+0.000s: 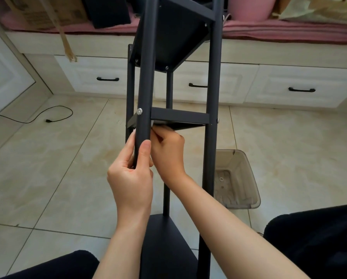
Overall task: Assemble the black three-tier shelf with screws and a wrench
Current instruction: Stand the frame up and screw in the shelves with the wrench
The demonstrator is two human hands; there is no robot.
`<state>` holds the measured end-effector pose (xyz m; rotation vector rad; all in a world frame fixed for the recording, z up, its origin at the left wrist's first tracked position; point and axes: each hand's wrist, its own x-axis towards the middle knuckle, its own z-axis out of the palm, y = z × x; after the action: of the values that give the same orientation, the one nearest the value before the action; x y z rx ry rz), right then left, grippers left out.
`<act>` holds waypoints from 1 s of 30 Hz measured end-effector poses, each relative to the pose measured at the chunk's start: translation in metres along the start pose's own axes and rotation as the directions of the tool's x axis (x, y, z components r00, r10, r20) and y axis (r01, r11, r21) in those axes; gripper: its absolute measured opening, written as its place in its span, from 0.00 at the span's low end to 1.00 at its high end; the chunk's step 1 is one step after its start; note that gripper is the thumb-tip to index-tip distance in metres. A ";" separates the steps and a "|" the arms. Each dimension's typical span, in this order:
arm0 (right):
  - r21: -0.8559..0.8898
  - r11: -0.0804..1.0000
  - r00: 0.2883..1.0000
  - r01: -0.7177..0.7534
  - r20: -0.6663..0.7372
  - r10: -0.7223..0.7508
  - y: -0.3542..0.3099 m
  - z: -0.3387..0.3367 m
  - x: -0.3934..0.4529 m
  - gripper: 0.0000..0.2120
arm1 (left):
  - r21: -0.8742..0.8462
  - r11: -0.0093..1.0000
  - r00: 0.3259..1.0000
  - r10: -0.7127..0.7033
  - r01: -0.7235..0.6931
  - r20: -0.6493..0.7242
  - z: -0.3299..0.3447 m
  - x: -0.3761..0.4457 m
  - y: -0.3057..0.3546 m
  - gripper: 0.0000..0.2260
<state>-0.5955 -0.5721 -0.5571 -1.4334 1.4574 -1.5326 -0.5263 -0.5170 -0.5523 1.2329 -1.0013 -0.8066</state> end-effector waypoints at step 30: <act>-0.224 0.965 0.941 -0.139 0.273 0.199 -0.044 -0.047 0.010 0.11 | 0.007 1.000 1.000 -0.004 0.004 -0.015 0.000 -0.002 0.006 0.12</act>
<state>-0.6308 -0.5562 -0.5051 -1.5307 1.5388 -1.0387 -0.5271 -0.5138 -0.5471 1.2452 -0.9906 -0.7965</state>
